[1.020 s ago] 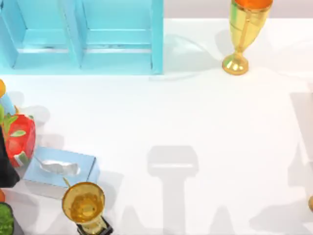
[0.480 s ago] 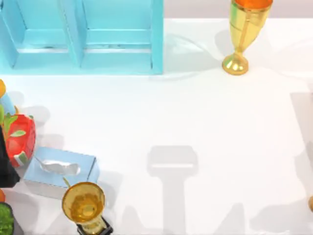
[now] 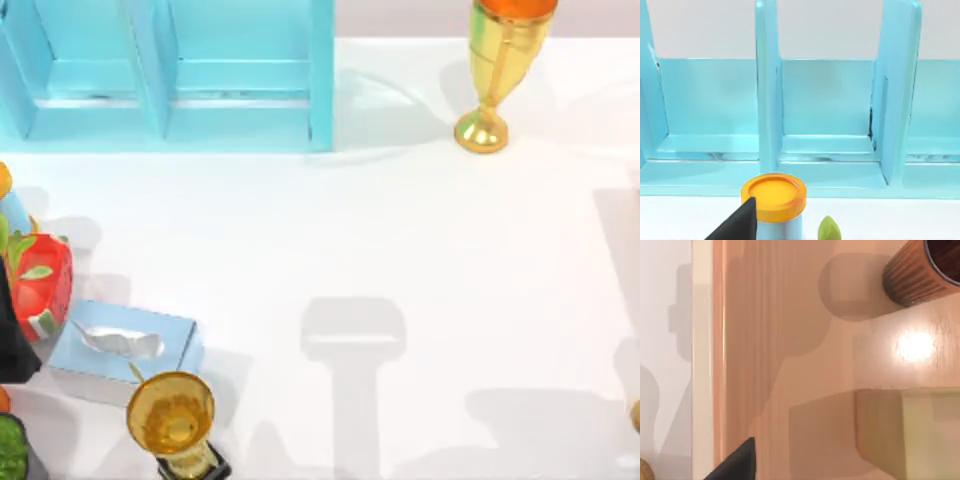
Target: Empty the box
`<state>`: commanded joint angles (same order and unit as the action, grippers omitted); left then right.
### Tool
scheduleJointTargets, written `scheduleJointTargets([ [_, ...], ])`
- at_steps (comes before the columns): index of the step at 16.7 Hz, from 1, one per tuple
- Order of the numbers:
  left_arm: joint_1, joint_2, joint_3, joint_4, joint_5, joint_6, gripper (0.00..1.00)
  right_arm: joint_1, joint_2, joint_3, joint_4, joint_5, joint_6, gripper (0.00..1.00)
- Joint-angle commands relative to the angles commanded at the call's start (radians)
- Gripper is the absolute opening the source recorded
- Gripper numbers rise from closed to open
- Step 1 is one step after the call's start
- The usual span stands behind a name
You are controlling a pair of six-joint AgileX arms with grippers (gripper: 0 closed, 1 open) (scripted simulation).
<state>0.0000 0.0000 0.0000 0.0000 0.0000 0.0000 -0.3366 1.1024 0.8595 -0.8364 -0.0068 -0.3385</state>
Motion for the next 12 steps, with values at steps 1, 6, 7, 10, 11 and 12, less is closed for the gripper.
scheduleJointTargets([
  [1,0.0,0.0,0.0,0.0,0.0,0.0,1.0,-0.027,0.089,0.065,-0.067,0.0,-0.026,1.0],
  [6,0.0,0.0,0.0,0.0,0.0,0.0,1.0,-0.136,0.415,0.338,-0.321,0.003,-0.131,1.0],
  [7,0.0,0.0,0.0,0.0,0.0,0.0,1.0,-0.15,0.456,0.377,-0.353,0.003,-0.145,1.0],
  [10,0.0,0.0,0.0,0.0,0.0,0.0,1.0,-0.174,0.526,0.441,-0.405,0.003,-0.168,1.0],
  [11,0.0,0.0,0.0,0.0,0.0,0.0,1.0,-0.175,0.529,0.443,-0.407,0.003,-0.169,1.0],
  [12,0.0,0.0,0.0,0.0,0.0,0.0,1.0,-0.175,0.529,0.443,-0.407,0.003,-0.169,1.0],
])
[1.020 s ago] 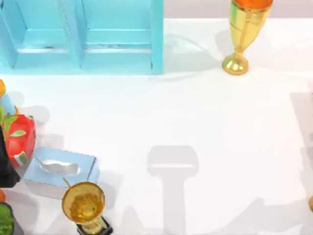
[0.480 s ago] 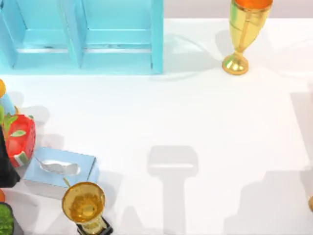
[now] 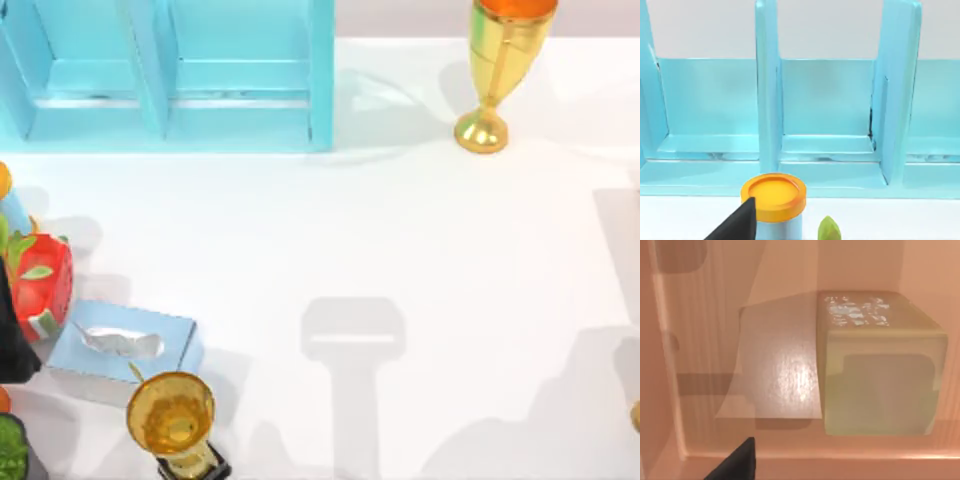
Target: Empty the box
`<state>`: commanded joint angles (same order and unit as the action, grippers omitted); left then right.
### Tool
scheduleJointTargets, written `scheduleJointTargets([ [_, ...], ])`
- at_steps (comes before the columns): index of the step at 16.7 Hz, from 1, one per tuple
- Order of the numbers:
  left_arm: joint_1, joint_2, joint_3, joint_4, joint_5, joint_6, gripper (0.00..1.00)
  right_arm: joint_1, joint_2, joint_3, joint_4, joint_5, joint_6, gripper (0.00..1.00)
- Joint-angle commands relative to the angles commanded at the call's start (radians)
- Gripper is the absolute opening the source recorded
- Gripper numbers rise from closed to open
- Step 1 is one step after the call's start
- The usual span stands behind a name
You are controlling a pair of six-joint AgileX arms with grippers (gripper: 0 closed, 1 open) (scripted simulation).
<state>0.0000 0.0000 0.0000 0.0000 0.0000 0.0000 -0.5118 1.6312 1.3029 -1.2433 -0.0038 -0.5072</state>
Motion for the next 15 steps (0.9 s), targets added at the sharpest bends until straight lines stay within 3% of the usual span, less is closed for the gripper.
scheduleJointTargets([
  [6,0.0,0.0,0.0,0.0,0.0,0.0,1.0,0.003,0.007,-0.029,0.036,0.0,0.003,1.0],
  [15,0.0,0.0,0.0,0.0,0.0,0.0,1.0,0.005,0.096,-0.258,0.354,0.0,0.006,1.0],
])
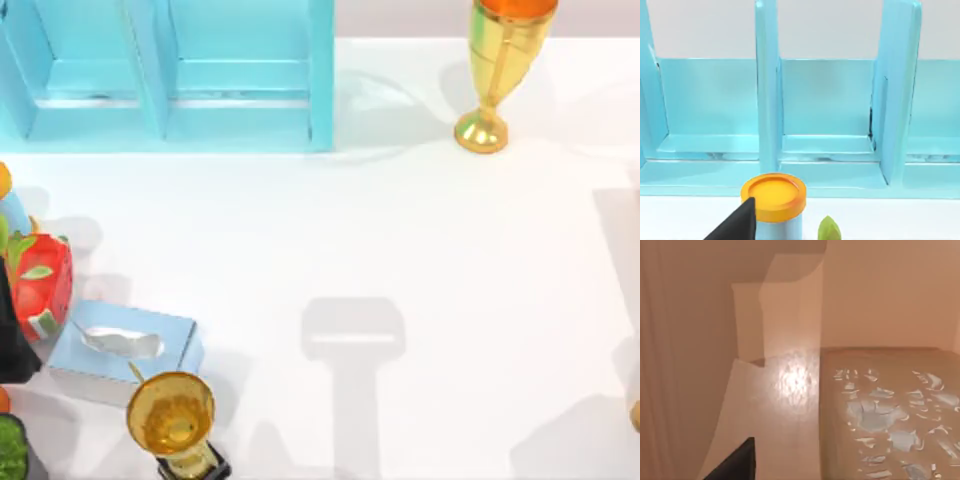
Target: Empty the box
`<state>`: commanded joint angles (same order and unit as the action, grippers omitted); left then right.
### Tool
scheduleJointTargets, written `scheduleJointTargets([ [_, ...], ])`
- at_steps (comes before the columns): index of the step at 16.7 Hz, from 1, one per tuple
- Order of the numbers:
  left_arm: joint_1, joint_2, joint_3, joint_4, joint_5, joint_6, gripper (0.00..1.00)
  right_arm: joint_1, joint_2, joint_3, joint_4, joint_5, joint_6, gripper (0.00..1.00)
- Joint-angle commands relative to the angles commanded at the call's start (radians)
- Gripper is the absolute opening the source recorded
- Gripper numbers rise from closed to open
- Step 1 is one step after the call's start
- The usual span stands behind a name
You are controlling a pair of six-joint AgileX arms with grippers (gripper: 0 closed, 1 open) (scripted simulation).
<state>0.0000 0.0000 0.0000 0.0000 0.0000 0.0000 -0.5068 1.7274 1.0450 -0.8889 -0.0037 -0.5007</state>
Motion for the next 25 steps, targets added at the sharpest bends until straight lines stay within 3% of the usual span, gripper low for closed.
scheduleJointTargets([
  [6,0.0,0.0,0.0,0.0,0.0,0.0,1.0,0.0,0.013,-0.033,0.047,0.0,0.0,1.0],
  [19,0.0,0.0,0.0,0.0,0.0,0.0,1.0,0.0,0.013,-0.033,0.047,0.0,0.0,0.02],
  [25,0.0,0.0,0.0,0.0,0.0,0.0,1.0,0.0,0.013,-0.033,0.047,0.0,0.0,0.0],
])
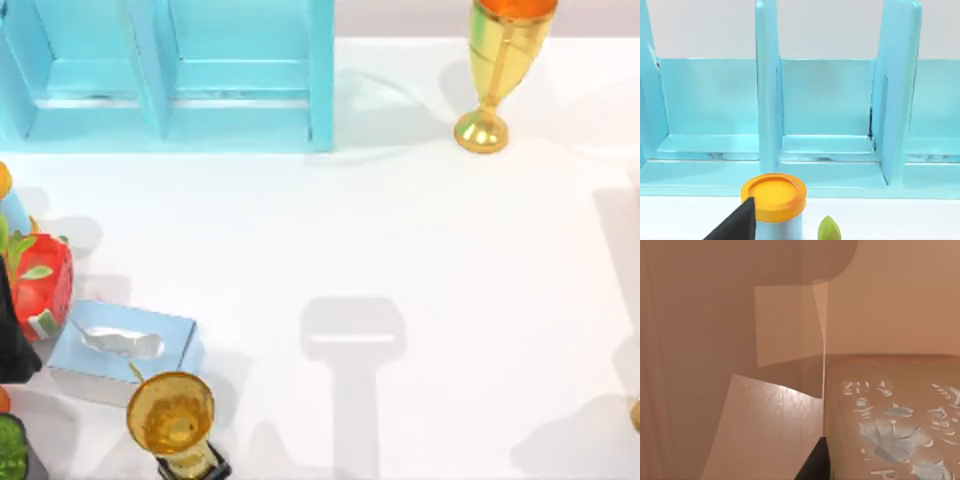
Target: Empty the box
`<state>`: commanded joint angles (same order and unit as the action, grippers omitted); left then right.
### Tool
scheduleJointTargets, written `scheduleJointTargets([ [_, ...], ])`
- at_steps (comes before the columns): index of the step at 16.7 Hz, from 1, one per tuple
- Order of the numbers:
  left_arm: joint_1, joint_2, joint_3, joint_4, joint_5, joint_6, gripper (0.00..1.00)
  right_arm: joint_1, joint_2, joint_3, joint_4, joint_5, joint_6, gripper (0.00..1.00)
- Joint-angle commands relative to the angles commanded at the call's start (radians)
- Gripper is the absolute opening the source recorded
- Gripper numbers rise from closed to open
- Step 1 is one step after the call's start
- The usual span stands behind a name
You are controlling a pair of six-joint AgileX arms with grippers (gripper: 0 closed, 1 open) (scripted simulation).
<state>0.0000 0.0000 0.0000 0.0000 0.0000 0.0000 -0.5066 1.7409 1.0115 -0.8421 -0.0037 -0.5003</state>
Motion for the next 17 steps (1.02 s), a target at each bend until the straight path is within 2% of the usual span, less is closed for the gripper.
scheduleJointTargets([
  [6,0.0,0.0,0.0,0.0,0.0,0.0,1.0,-0.002,-0.007,0.037,-0.039,0.0,-0.001,0.0],
  [14,0.0,0.0,0.0,0.0,0.0,0.0,1.0,-0.006,-0.089,0.345,-0.448,0.0,-0.008,0.0],
  [17,0.0,0.0,0.0,0.0,0.0,0.0,1.0,-0.006,-0.113,0.406,-0.517,0.0,-0.006,0.0],
])
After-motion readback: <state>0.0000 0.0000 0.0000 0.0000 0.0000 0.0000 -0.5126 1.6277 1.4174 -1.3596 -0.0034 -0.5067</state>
